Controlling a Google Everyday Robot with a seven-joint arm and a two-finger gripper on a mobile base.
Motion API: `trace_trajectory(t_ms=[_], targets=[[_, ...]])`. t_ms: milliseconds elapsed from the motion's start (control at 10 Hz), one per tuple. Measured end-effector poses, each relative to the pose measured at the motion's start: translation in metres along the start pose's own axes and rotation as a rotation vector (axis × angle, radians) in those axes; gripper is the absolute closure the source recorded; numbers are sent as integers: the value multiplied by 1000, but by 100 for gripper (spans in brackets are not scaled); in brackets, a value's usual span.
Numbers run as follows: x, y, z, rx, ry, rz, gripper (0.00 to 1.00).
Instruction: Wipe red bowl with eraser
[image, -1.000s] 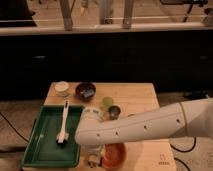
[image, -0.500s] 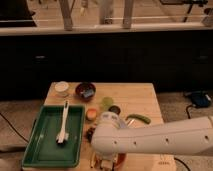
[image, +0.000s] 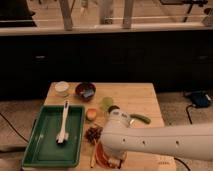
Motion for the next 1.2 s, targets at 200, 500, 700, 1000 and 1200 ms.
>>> trace_trajectory(t_ms=[200,500,700,1000,1200], targets=[[19,-12,-1,-4,6,13,97],[15,-50,3,-18,1,-24,97],[2,-74,6,-21,-1,-71,97],[-28,-92,6,-14,-8,-166,97],[-38,-92,8,-9,-19,-175,97]])
